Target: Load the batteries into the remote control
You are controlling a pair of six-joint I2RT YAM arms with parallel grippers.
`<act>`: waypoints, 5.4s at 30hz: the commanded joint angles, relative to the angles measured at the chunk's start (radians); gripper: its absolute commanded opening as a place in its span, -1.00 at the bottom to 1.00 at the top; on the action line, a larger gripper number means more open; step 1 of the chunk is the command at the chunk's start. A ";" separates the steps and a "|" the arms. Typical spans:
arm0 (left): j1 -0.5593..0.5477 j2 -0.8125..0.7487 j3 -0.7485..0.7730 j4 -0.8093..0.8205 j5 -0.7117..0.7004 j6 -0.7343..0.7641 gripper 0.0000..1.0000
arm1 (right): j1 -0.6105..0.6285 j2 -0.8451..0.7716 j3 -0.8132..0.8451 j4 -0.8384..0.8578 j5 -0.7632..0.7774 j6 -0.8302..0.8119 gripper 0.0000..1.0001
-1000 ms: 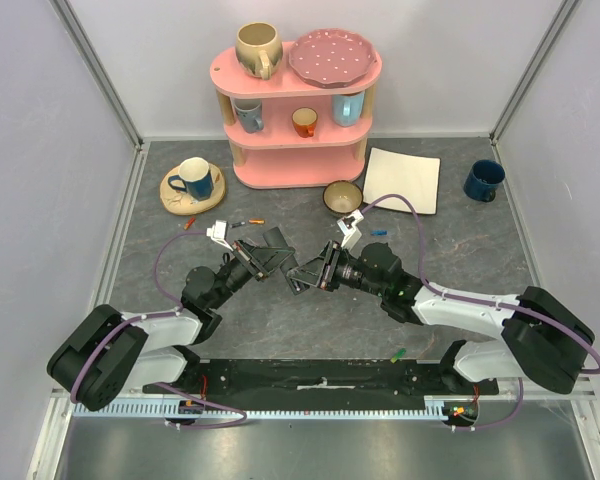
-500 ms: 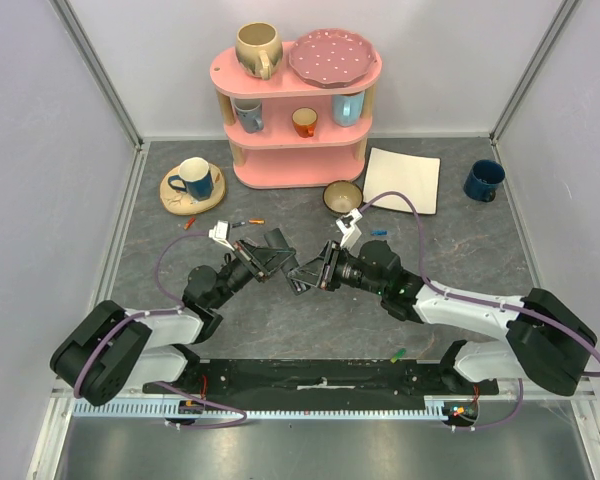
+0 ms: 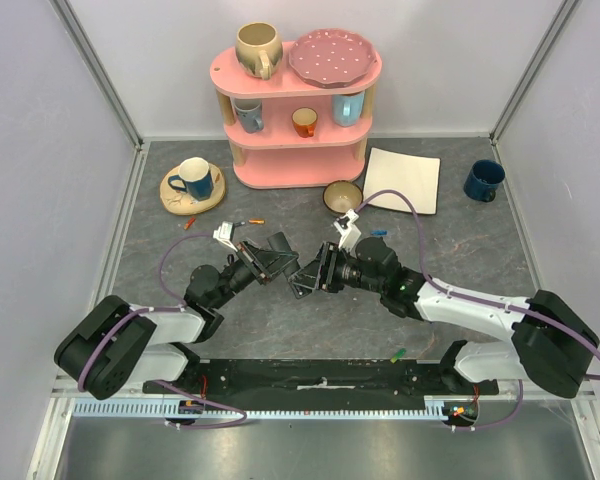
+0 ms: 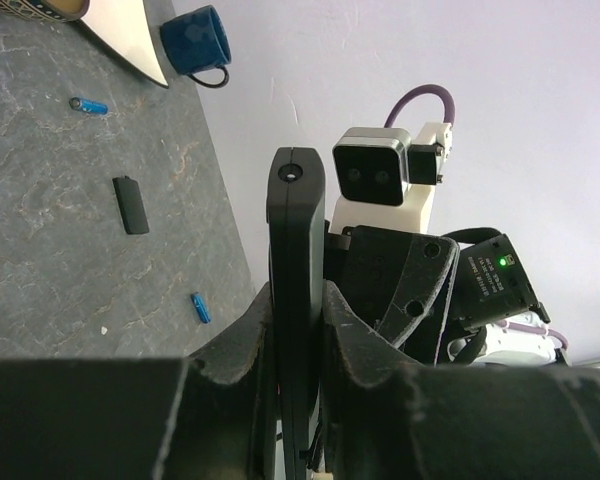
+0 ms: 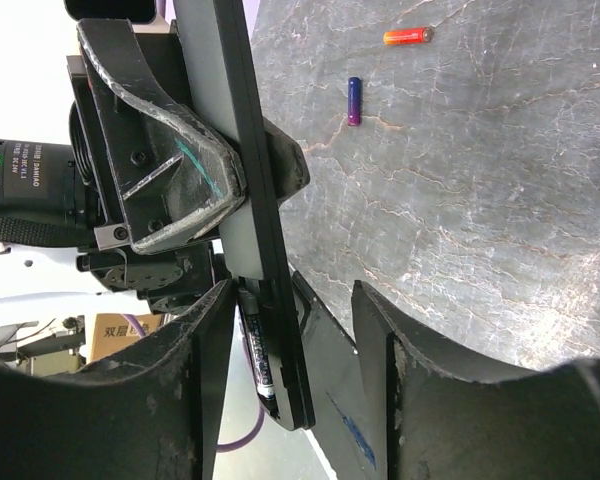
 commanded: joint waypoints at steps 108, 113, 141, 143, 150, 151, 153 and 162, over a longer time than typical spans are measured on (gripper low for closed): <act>-0.002 0.025 0.063 0.344 0.091 -0.008 -0.96 | -0.104 -0.045 -0.046 0.118 -0.232 -0.062 0.16; -0.001 0.008 0.039 0.333 0.077 0.009 -0.96 | -0.110 -0.137 0.029 -0.131 -0.158 -0.203 0.30; 0.001 -0.393 -0.138 -0.044 0.077 0.092 -0.96 | -0.301 0.122 0.295 -0.658 0.723 -0.656 0.57; 0.001 -0.446 -0.145 -0.105 0.071 0.104 -0.96 | -0.357 0.192 0.313 -0.632 0.674 -0.661 0.59; 0.001 -0.610 -0.161 -0.248 0.052 0.131 -0.96 | -0.424 0.366 0.370 -0.559 0.594 -0.649 0.59; 0.001 -0.631 -0.175 -0.254 0.049 0.136 -0.96 | -0.427 0.378 0.373 -0.543 0.594 -0.644 0.58; 0.001 -0.647 -0.184 -0.266 0.042 0.138 -0.96 | -0.429 0.407 0.381 -0.522 0.589 -0.639 0.58; 0.001 -0.688 -0.202 -0.311 0.031 0.153 -0.96 | -0.436 0.507 0.419 -0.488 0.604 -0.629 0.58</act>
